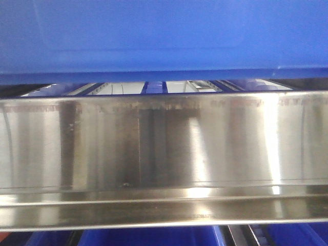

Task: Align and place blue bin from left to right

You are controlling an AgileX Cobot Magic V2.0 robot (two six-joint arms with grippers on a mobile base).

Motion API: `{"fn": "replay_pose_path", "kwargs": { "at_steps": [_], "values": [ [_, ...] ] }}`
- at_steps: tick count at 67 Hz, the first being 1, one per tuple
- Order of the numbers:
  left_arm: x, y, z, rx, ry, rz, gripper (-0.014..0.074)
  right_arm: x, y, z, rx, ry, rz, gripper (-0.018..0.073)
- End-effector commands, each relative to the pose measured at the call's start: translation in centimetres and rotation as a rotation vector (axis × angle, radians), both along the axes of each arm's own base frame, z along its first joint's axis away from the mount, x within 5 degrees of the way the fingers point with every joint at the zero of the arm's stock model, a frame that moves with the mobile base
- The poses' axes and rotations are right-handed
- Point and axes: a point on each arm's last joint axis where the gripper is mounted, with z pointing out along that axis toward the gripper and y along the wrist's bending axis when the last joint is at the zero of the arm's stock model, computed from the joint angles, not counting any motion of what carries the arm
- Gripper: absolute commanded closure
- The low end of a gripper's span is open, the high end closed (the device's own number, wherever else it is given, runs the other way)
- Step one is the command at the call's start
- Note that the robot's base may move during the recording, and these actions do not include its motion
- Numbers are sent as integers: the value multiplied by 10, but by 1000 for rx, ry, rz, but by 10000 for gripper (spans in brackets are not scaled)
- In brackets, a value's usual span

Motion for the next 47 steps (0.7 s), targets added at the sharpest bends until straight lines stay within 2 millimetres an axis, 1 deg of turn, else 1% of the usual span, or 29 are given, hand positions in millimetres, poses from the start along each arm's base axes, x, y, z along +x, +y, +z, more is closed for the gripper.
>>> {"fn": "replay_pose_path", "kwargs": {
  "at_steps": [1,8,15,18,27,32,41,47],
  "values": [
    [-1,-8,11,-58,-80,-81,707,-2,7,16,87,-104,79,640],
    [1,-7,11,-71,-79,-81,707,1,11,10,61,-74,67,640],
    [7,-1,8,-140,-42,-70,707,8,15,3,51,-54,49,637],
    [13,5,6,-164,-14,-68,707,12,16,0,62,-31,37,637],
    [28,12,-2,-210,46,-109,707,24,16,-10,107,56,4,637],
    [42,16,-9,-217,70,-111,707,34,15,-15,105,69,-17,637],
    [60,17,-20,-219,94,-111,707,47,16,-16,92,78,-13,637],
    [68,16,-25,-219,99,-115,707,55,20,-10,103,68,-10,637]
  ]
}}
